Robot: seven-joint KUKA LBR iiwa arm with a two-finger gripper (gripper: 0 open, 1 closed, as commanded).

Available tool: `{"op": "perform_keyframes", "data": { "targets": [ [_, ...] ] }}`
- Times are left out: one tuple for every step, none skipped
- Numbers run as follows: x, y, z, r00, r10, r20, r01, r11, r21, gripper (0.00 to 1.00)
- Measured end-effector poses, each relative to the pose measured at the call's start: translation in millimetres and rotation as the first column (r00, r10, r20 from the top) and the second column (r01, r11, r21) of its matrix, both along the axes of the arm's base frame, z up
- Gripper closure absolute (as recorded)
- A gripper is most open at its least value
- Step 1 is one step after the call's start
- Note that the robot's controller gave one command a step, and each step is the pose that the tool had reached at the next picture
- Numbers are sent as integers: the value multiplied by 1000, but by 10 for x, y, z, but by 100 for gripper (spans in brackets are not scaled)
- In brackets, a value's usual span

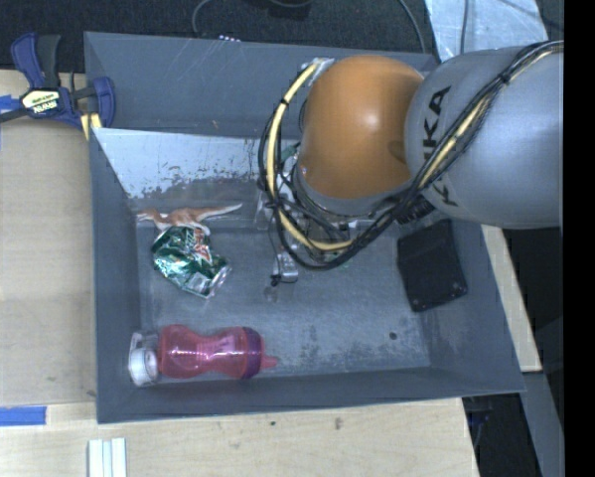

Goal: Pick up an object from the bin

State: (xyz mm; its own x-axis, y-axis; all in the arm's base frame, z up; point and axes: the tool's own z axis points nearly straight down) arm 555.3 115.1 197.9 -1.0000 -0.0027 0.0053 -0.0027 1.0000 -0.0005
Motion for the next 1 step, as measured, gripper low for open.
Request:
{"op": "perform_keyframes", "data": {
  "targets": [
    [16, -6, 49, 1000, -3, 9, 3, 1000, 1, 0]
  ]
}}
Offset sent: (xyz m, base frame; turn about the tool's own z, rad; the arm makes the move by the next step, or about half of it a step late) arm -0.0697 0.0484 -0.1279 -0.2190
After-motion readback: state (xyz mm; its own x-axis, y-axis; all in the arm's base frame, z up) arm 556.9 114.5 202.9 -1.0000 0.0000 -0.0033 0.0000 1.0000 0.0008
